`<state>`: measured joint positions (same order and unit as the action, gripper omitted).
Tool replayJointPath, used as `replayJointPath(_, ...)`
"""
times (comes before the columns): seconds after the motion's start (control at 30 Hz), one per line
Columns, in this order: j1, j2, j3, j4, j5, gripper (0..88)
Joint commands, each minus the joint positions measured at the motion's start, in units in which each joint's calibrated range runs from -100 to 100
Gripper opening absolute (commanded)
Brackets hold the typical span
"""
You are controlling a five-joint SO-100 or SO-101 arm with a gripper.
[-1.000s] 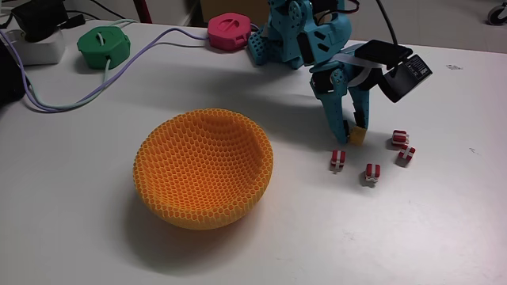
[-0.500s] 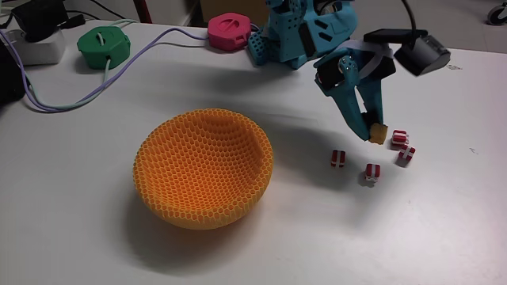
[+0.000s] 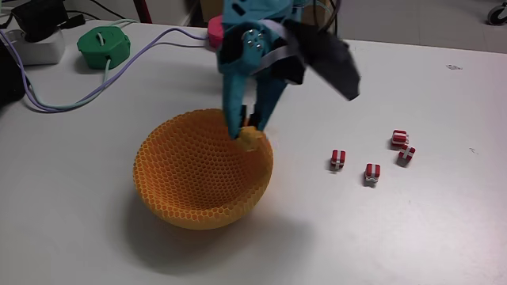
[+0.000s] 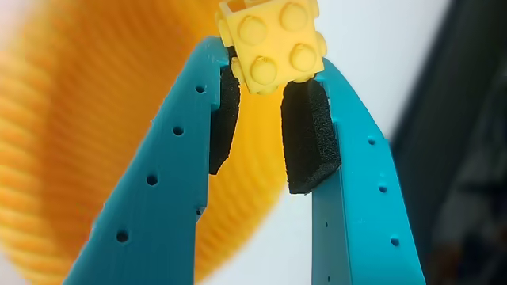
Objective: Place cube pieces into the yellow basket
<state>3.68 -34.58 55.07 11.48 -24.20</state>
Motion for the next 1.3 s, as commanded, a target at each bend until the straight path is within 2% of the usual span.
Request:
replayJointPath(0.0, 3.13, 2.57, -6.11, 4.16, 4.69, 30.5)
replayJointPath(0.17, 2.66, 2.57, -6.98, 10.93, 4.05, 42.7)
replayJointPath(0.3, -4.98, 0.68, -9.29, 21.62, -1.22, 45.6)
replayJointPath(0.37, -11.5, -1.69, -8.13, 23.79, -6.69, 42.8)
replayJointPath(0.4, -15.7, -3.02, -6.88, 24.4, -11.33, 39.7)
replayJointPath(0.5, -29.49, -7.47, -1.2, 24.57, -20.51, 37.9)
replayJointPath(0.57, -37.79, -9.93, 5.06, 22.14, -26.67, 36.4)
replayJointPath(0.63, -42.44, -11.16, 11.32, 16.93, -30.33, 35.4)
replayJointPath(0.8, -44.68, -12.01, 24.32, 2.59, -33.75, 34.6)
replayJointPath(1.03, -42.35, -11.16, 36.55, -16.78, -32.92, 35.5)
replayJointPath(1.27, -37.97, -6.42, 37.8, -24.43, -31.79, 33.8)
